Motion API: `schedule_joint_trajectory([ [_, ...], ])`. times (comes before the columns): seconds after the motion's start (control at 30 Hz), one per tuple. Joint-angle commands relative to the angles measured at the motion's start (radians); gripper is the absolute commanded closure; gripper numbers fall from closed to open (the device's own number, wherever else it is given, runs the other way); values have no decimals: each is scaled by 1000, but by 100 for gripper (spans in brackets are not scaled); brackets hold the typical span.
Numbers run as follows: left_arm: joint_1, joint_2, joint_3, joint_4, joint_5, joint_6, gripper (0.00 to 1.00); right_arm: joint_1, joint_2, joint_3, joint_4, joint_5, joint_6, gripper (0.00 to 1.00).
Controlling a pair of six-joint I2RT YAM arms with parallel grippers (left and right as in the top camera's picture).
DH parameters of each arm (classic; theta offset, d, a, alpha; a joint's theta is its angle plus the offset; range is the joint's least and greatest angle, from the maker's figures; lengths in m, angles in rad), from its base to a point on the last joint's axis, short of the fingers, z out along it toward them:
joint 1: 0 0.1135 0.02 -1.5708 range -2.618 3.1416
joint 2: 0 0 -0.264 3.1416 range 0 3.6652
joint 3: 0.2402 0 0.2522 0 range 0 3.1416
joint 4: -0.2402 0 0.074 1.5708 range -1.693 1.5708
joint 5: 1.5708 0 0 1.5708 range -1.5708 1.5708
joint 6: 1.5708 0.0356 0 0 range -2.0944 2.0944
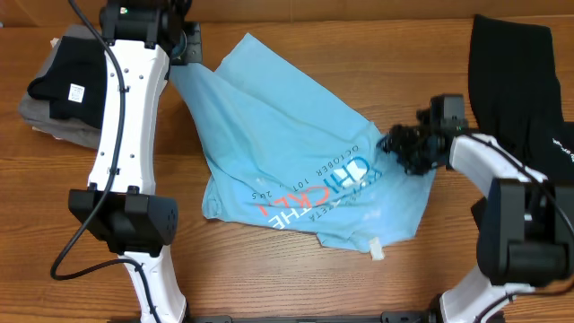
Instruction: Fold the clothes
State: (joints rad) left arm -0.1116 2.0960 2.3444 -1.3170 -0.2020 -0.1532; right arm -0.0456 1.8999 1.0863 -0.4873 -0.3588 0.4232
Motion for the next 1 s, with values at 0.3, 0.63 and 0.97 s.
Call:
schedule_joint_trajectory([
  [0.3,-9,10,-160,35,31,-71,96,-11,403,319,-6,294,-39,28],
  [0.63,-24,10,-190,46,193,-76,96,-60,406,447,119,419,-129,33],
  [0.97,-36,10,-214,8,191,-68,96,-176,406,490,124,262,-187,30],
])
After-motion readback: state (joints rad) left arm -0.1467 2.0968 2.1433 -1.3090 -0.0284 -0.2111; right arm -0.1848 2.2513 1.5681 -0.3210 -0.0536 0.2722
